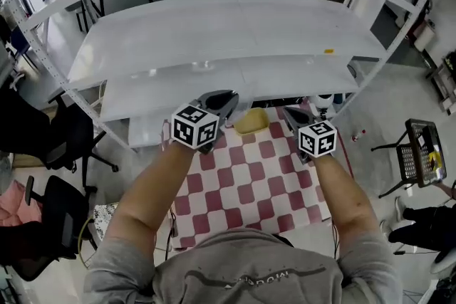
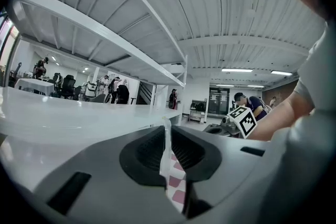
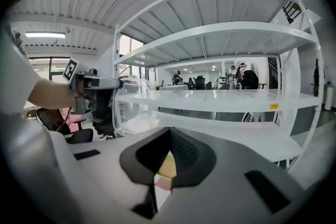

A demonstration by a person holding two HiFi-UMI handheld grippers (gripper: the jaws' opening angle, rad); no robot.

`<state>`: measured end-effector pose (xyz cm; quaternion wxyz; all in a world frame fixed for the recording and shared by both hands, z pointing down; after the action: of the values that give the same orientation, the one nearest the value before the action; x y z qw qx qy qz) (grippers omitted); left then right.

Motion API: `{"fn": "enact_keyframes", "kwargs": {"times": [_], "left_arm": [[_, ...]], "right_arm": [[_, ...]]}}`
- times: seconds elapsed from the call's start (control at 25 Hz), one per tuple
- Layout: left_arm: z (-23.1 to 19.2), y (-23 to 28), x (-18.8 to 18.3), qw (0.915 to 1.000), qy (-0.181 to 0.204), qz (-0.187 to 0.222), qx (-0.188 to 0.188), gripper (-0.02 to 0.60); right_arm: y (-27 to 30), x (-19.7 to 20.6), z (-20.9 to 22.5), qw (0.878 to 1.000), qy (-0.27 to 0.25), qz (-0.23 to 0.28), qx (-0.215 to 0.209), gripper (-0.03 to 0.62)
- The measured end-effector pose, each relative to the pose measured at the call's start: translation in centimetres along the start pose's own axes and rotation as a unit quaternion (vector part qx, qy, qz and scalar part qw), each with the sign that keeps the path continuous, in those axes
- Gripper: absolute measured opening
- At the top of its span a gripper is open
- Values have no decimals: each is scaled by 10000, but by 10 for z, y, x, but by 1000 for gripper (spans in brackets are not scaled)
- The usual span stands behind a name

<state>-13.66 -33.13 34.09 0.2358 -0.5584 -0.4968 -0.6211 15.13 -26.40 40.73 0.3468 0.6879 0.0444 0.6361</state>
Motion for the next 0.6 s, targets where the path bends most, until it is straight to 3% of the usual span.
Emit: {"fn": "enact_keyframes", "kwargs": {"times": [0.4, 0.6], "left_arm": [[45, -12, 39, 9994, -72, -183, 272, 44], [63, -16, 64, 9987, -412, -235, 164, 44]], "right_arm": [[-34, 47, -29, 9998, 39, -167, 97, 25], [-41, 59, -26, 9996, -128, -197, -130, 25]]}}
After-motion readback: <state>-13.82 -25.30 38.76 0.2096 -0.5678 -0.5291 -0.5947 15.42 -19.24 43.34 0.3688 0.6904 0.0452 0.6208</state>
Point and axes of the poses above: the fingertips, and each gripper's own axes: y forward along the fingers, z to its right, x out of its underside, the point moved 10 cm from there along -y, backward along the fingers, and after that the axes turned 14 degrees about -z, right-handed, at the moved point
